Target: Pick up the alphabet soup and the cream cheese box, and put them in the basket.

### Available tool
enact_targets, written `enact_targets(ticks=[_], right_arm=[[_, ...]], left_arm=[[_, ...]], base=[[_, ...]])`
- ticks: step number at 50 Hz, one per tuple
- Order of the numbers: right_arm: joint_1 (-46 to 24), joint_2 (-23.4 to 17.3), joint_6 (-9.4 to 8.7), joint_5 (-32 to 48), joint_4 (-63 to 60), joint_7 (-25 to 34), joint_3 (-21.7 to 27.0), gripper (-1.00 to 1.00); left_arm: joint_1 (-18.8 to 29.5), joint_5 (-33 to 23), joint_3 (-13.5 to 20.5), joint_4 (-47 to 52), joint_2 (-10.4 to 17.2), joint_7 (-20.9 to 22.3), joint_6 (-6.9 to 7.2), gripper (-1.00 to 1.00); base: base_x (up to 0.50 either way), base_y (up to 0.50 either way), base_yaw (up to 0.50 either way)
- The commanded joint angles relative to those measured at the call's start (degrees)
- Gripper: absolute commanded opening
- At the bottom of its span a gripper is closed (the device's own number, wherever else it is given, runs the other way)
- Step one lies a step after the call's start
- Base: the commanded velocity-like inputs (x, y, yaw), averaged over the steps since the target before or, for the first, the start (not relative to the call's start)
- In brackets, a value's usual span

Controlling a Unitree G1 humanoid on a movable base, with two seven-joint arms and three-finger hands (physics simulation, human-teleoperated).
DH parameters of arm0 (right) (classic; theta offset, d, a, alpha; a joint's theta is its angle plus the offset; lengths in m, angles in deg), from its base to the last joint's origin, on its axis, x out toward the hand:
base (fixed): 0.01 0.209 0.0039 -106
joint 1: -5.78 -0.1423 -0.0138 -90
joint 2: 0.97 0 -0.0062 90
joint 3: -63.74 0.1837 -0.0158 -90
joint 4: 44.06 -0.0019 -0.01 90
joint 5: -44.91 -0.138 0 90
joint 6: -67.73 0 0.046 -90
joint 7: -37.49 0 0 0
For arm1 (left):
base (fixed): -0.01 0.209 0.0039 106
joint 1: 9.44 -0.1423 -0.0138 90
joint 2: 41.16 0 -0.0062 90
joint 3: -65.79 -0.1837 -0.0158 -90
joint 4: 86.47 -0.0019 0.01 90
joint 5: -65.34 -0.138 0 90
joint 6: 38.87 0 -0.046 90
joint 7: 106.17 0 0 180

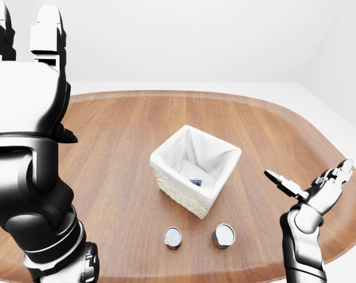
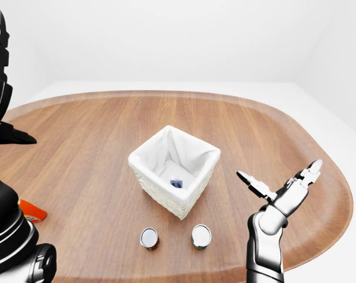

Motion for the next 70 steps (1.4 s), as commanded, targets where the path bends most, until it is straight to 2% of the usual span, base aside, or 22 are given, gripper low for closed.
enact_targets(ticks=[1, 10, 13, 30, 46, 58, 68, 69, 70], right_arm=[[0.31, 0.17, 0.00, 0.49, 0.03, 0.00, -0.05, 1.00], [1.09, 0.18, 0.00, 1.62, 0.31, 0.00, -0.44, 1.00], [2.73, 0.41, 0.00, 6.35, -1.56, 0.00, -0.43, 1.00], [3.64, 0.71, 0.00, 6.96, -2.55, 0.00, -1.09, 1.00], [5.51, 1.69, 0.00, 12.07, -6.47, 0.13, -3.08, 1.00], [9.28, 2.86, 0.00, 12.32, -10.78, 7.85, -2.68, 1.00], [11.58, 4.46, 0.00, 13.16, -11.10, 11.49, -1.43, 1.00], [11.78, 4.61, 0.00, 12.65, -11.38, 12.34, -1.59, 1.00], [12.02, 4.50, 0.00, 8.03, -10.91, 16.16, -2.25, 1.00]], left_arm=[[0.00, 0.22, -0.02, 0.19, 0.06, 0.00, 0.00, 1.00], [-0.75, 0.87, -0.30, 0.14, -0.45, 0.00, 0.00, 1.00], [-0.85, 1.01, -0.24, 0.01, -0.52, 0.00, 0.00, 1.00], [-0.50, 0.73, -0.19, -0.31, -0.28, 0.00, 0.00, 1.00], [-1.21, 1.67, -0.46, -0.85, -0.57, 0.00, 0.00, 1.00], [-1.18, 1.43, -0.56, -0.87, -0.73, 0.00, 0.00, 1.00], [-1.63, 1.34, -0.74, -0.16, -1.02, 0.00, 0.00, 1.00], [-1.67, 1.34, -0.74, -0.17, -1.11, 0.00, 0.00, 1.00], [-1.72, 1.30, -0.75, -0.17, -1.14, 0.00, 0.00, 1.00]], base=[[0.00, 0.00, 0.00], [0.00, 0.00, 0.00], [0.00, 0.00, 0.00], [0.00, 0.00, 0.00], [0.00, 0.00, 0.00], [0.00, 0.00, 0.00], [0.00, 0.00, 0.00], [0.00, 0.00, 0.00], [0.00, 0.00, 0.00]])
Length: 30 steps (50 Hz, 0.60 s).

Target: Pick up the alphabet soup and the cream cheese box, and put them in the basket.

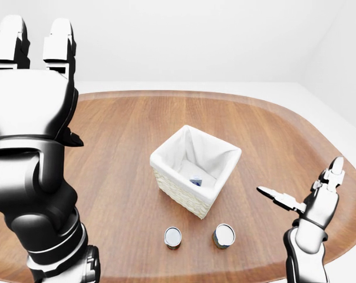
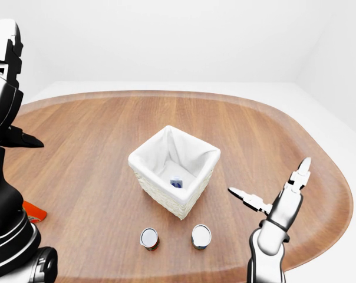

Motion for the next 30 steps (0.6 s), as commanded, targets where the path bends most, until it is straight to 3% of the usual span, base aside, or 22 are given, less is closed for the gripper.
enact_targets(ticks=[1, 2, 9, 30], right_arm=[[2.43, 1.22, 0.00, -4.10, -0.70, 8.43, -0.33, 1.00], [2.55, 1.41, 0.00, -0.71, -0.61, 7.00, -0.62, 1.00], [2.93, 1.46, 0.00, 1.09, 1.54, 7.39, -1.49, 1.00], [5.01, 1.44, 0.00, -1.27, 3.48, 16.02, -1.93, 1.00]], left_arm=[[-0.27, -0.58, -0.17, 0.39, -0.20, 0.02, 0.00, 1.00], [-0.27, -0.66, -0.18, 0.34, -0.28, 0.02, 0.00, 1.00], [-0.43, -0.82, -0.16, 0.22, -0.53, 0.02, 0.00, 1.00], [-0.75, -1.40, -0.19, -0.65, -0.66, 0.02, 0.00, 1.00]], base=[[0.00, 0.00, 0.00], [0.00, 0.00, 0.00], [0.00, 0.00, 0.00], [0.00, 0.00, 0.00]])
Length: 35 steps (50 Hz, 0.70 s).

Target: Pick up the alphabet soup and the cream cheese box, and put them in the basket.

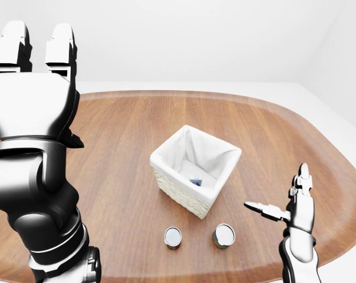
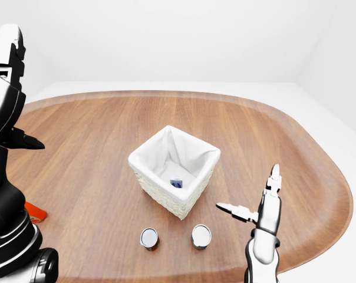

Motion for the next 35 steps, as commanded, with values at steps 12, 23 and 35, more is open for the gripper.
enact_targets(ticks=[12, 23, 35], right_arm=[[2.30, 1.10, 0.00, -3.27, -1.19, 6.15, 0.76, 1.00], [2.69, 0.60, 0.00, -3.91, 2.86, 11.28, -0.87, 1.00], [3.86, 0.43, 0.00, -2.82, 3.42, 15.67, -2.80, 1.00]], left_arm=[[-0.57, -0.15, -0.09, -0.31, -0.48, 0.00, 0.00, 1.00], [-0.41, -0.48, -0.10, 0.10, -0.41, 0.00, 0.00, 1.00], [-0.41, -0.63, -0.18, 0.20, -0.44, 0.00, 0.00, 1.00]], base=[[0.00, 0.00, 0.00], [0.00, 0.00, 0.00], [0.00, 0.00, 0.00]])
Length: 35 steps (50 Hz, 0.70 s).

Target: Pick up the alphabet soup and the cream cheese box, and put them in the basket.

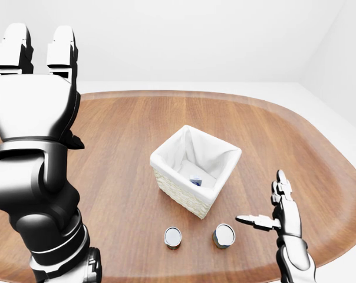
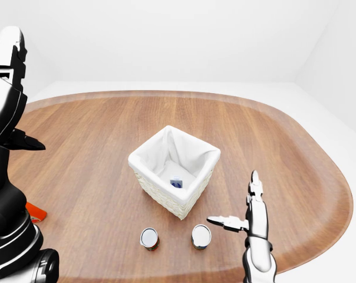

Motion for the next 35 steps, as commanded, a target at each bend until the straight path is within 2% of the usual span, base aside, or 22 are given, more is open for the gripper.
enact_targets(ticks=[1, 22, 35], right_arm=[[0.33, -0.26, 0.00, 0.95, 2.32, 3.69, -1.43, 1.00], [2.23, -0.97, 0.00, 6.08, 3.55, 5.87, -2.30, 1.00], [2.12, -1.13, 0.00, 9.81, 6.29, 4.77, -3.05, 1.00]], left_arm=[[0.01, -0.16, -0.06, 0.10, -0.04, 0.00, 0.00, 1.00], [-0.36, -0.03, -0.02, 0.14, -0.15, 0.00, 0.00, 1.00], [-0.55, 0.28, -0.01, -0.07, -0.25, -0.21, 0.00, 1.00]], base=[[0.00, 0.00, 0.00], [0.00, 0.00, 0.00], [0.00, 0.00, 0.00]])
